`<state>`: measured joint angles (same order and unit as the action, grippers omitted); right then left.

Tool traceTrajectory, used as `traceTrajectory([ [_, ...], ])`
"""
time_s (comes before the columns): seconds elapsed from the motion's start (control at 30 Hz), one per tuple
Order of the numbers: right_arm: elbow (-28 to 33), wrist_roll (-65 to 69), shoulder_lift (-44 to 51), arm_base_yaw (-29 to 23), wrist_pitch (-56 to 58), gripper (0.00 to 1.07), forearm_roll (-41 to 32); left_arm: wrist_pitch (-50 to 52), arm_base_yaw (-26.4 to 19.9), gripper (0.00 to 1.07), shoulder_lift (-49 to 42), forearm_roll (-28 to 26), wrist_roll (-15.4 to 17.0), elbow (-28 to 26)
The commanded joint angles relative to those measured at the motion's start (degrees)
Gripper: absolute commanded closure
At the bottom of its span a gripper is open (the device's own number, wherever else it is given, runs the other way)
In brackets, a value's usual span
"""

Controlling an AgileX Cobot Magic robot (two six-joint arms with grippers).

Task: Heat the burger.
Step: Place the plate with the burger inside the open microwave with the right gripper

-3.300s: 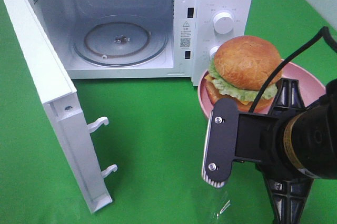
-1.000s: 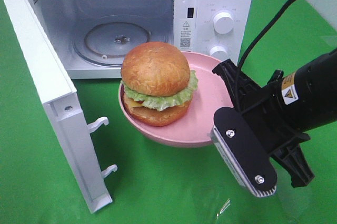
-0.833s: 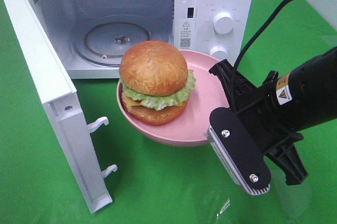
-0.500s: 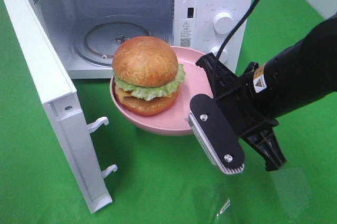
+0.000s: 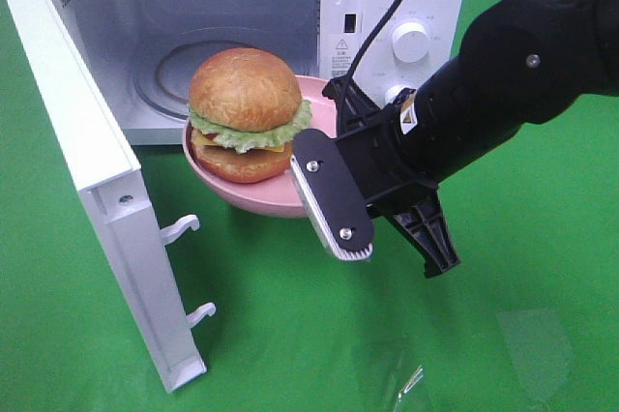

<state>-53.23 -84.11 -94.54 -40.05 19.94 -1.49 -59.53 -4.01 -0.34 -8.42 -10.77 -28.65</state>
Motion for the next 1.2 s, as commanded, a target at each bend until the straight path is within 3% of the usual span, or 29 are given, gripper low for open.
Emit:
traceTrajectory([
  [0.03,-3.7,0.5,-1.8,0.1,-2.2,1.07,-0.7,-0.1,-0.2,0.09,-0.3,-0.1,-0.1,0.2],
  [0.63,-13.3,1.4,-9.1,0.7,-1.8,1.07,3.5,-0.1,-0.2,0.09,-0.3,-0.1,-0.1,0.2],
  [1.2,-15.8,6.2,-11.8,0.7,-5.2,1.07,11.3,-0.1,-0.2,0.09,-0.3,-0.1,-0.1,0.2],
])
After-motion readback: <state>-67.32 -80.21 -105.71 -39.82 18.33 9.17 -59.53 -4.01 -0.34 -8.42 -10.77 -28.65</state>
